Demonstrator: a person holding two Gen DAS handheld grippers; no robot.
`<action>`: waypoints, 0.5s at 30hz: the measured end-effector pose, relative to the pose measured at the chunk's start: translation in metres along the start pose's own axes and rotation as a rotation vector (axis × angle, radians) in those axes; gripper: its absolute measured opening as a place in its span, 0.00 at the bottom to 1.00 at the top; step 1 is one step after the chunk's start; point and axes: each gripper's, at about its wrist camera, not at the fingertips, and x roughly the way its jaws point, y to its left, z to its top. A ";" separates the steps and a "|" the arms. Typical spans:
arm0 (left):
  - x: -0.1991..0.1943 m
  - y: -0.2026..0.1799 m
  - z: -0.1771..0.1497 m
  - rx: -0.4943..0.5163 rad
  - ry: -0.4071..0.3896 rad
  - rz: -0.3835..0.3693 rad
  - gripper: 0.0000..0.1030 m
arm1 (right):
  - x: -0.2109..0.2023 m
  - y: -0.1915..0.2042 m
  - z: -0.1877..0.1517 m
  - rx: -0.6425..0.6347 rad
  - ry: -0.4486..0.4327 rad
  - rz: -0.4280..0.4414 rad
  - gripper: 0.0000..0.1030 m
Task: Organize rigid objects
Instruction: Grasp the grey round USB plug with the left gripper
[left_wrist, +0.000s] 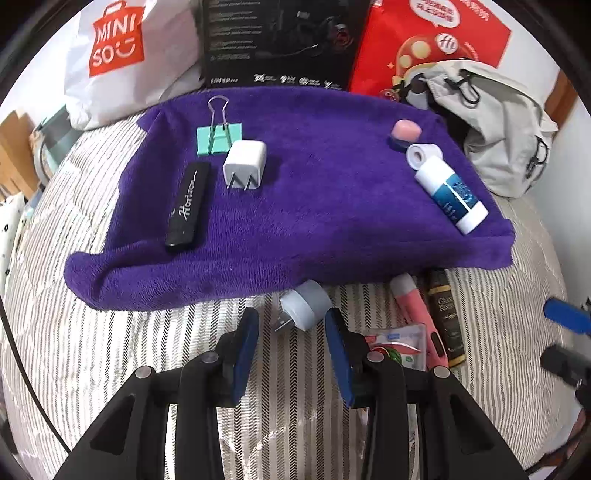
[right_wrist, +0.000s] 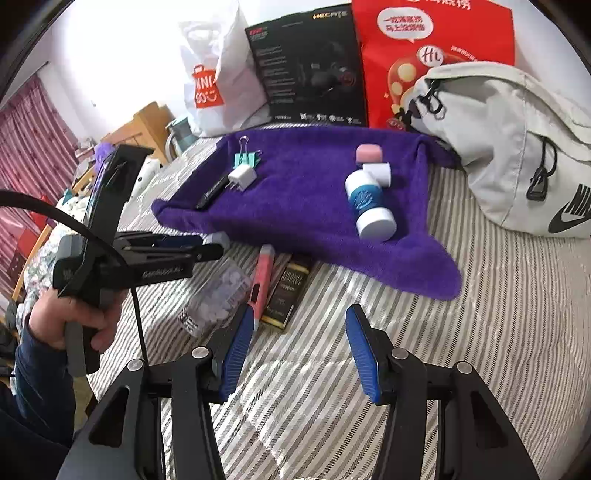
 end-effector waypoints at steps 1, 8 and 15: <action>0.001 -0.001 0.000 -0.002 0.003 -0.001 0.35 | 0.001 0.001 -0.001 -0.003 0.002 0.004 0.50; 0.004 -0.007 0.004 -0.015 0.013 0.029 0.38 | 0.011 0.001 -0.004 -0.011 0.016 0.023 0.50; 0.006 -0.006 0.005 -0.008 -0.012 0.021 0.49 | 0.017 0.001 -0.009 -0.013 0.033 0.036 0.51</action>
